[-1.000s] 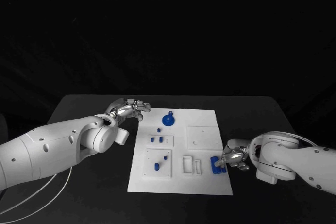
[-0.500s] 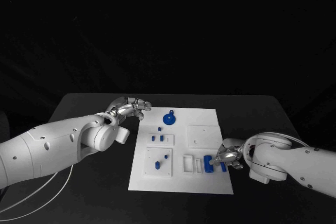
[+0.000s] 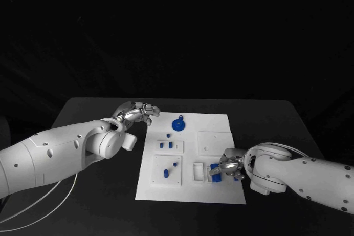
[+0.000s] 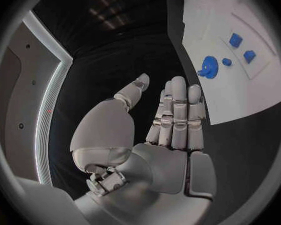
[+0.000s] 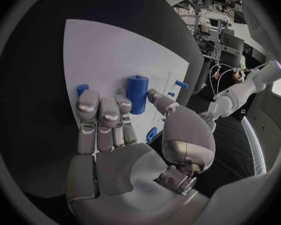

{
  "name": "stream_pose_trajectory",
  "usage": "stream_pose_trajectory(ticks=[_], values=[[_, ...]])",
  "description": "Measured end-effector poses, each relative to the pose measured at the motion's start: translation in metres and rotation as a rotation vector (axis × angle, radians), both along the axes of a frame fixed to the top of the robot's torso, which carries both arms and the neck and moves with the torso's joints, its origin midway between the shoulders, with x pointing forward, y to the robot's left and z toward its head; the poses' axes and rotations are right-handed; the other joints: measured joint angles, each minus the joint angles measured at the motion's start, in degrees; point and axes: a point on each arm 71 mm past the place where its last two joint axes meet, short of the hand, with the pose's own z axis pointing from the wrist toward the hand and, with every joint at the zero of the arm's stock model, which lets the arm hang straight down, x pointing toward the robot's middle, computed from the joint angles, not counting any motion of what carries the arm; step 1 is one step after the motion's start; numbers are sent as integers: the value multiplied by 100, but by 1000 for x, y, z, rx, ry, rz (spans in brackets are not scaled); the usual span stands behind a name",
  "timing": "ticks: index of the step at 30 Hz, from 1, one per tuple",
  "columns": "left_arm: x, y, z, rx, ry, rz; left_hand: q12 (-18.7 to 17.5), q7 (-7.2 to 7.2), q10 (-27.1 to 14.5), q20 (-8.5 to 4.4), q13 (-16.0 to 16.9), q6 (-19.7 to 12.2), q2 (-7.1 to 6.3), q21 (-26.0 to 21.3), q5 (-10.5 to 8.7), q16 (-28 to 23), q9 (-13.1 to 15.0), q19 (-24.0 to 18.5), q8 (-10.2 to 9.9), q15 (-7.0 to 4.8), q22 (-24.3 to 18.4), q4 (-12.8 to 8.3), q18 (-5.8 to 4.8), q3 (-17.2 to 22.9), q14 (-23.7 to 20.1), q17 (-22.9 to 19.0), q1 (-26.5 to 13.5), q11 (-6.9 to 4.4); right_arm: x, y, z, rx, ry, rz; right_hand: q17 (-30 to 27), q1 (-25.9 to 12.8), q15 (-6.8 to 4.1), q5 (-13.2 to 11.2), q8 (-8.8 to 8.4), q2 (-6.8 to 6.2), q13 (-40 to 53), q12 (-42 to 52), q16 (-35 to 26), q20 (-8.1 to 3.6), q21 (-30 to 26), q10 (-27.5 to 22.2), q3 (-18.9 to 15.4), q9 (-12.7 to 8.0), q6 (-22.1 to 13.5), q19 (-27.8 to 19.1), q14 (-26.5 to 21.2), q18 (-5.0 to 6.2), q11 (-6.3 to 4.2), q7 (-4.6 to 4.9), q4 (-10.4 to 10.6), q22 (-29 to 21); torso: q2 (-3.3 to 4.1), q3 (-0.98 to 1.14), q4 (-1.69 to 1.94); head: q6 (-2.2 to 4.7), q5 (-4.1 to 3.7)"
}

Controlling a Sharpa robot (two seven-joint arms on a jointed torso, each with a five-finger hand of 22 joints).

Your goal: Assemble the parts on the task board

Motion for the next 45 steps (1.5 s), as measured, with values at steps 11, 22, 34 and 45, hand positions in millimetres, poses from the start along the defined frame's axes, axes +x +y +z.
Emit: stream_pose_trajectory(ticks=[11, 22, 34, 45], values=[[0, -1, 0, -1, 1, -2, 0, 17, 8, 1, 0, -17, 0, 0, 0, 0, -6, -1, 0, 0, -1, 0, 0, 0, 0, 6, 0, -8, -1, 8, -6, 28, -4, -3, 6, 101, -18, 0, -78, 164, 31, 1, 15, -21, 29, -66, 20, -231, 96, -26, -34, -2, 11, 40, -178, 0, -2, -3, 3, 2, 8], [0, 0, 0, 0, 2, -1, 0, 21, 9, 4, 0, -21, 0, 0, 0, 0, -8, -3, 0, 0, -1, 0, 0, 0, 0, 7, 0, -9, -8, -4, -6, 56, -2, -34, 6, 88, -16, -24, -136, 489, 18, -6, 34, -1, 119, 30, 286, -657, 172, -84, -37, -29, -3, 13, -509, 0, -3, -7, -3, 16, 23], [0, 1, 0, 1, 2, 2, 0, 21, 15, 11, 0, -21, 0, 0, 0, 0, -11, -11, 22, 0, 3, 0, 0, 0, 0, 10, 0, -16, -6, -4, 17, 97, -7, -64, 5, -65, -31, -29, -141, 648, 17, -49, 54, 51, 175, 67, 279, -1443, 243, -93, -21, -29, -41, -20, -579, 0, -6, 2, -9, 40, 32], [0, 0, 0, 0, 4, -2, 0, 1, -3, 13, 0, -41, 0, 0, 0, 0, -17, -12, 22, 0, 2, 0, 0, 0, 0, 16, 0, 1, -5, 23, 16, 162, 49, -73, 4, -168, -30, -28, -141, 603, 17, -71, 54, 52, 175, 88, 263, -1449, 273, -92, -20, -28, -20, -28, -595, 0, -3, -3, -4, 40, 19]])
